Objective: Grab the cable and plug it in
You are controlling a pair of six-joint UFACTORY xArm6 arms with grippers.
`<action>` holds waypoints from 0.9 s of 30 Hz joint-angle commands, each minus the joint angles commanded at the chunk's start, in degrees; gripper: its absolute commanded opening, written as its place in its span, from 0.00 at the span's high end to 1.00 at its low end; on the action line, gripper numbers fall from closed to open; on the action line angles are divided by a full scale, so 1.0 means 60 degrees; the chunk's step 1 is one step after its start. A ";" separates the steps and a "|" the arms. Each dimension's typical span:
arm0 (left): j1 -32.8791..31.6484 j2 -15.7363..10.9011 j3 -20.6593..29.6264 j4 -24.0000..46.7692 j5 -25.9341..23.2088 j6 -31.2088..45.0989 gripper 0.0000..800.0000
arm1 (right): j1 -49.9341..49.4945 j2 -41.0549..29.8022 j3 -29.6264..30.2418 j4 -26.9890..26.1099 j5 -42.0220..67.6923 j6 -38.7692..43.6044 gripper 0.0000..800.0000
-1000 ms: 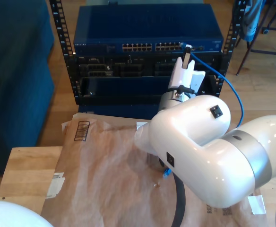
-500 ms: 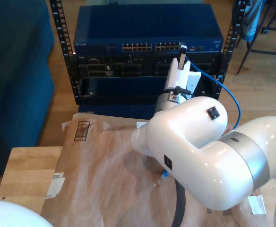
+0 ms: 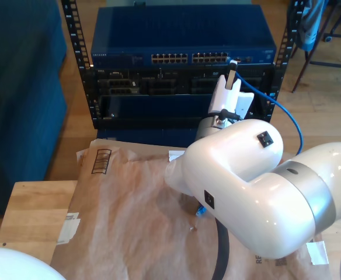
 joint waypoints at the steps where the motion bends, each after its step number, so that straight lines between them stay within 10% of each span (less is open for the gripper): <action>1: 0.0000 0.0000 0.0000 0.0000 0.0015 0.0000 0.00 | 0.0000 -0.0015 0.0044 0.0000 0.0000 0.0000 1.00; 27: 0.0000 0.0000 0.0000 0.0000 0.0015 0.0000 0.00 | 0.0029 -0.0073 0.0015 -0.0088 0.0132 0.0059 1.00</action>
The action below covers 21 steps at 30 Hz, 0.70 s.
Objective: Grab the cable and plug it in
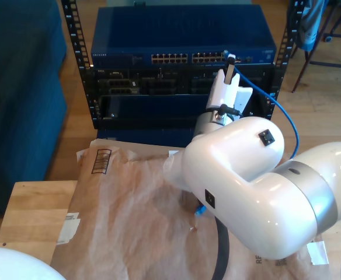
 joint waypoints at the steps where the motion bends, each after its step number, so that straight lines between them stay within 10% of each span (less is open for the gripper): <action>1: 0.0000 0.0000 0.0000 0.0000 -0.0015 0.0000 0.00 | 0.0000 0.0000 0.0015 0.0000 0.0000 0.0000 1.00; 21: 0.0000 0.0000 0.0000 0.0000 0.0000 0.0000 0.00 | 0.0029 0.0000 -0.0205 0.0000 0.0000 0.0044 1.00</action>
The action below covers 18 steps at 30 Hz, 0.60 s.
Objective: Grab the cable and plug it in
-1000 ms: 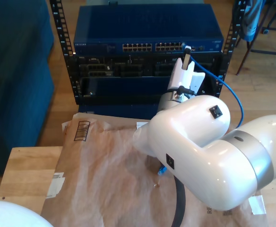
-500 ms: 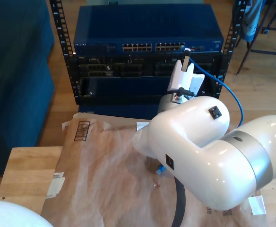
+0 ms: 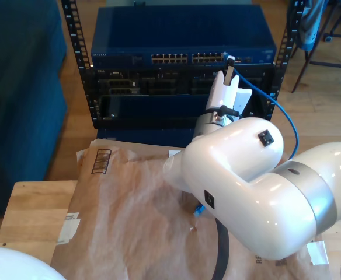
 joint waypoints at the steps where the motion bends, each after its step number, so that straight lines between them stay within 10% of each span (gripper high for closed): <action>1: 0.0000 0.0000 0.0000 0.0000 0.0000 0.0000 0.00 | 0.0000 0.0000 0.0000 0.0000 0.0015 0.0015 1.00; 18: 0.0000 0.0000 0.0000 0.0000 0.0000 0.0000 0.00 | 0.0000 0.0015 0.0044 0.0015 0.0088 0.0000 1.00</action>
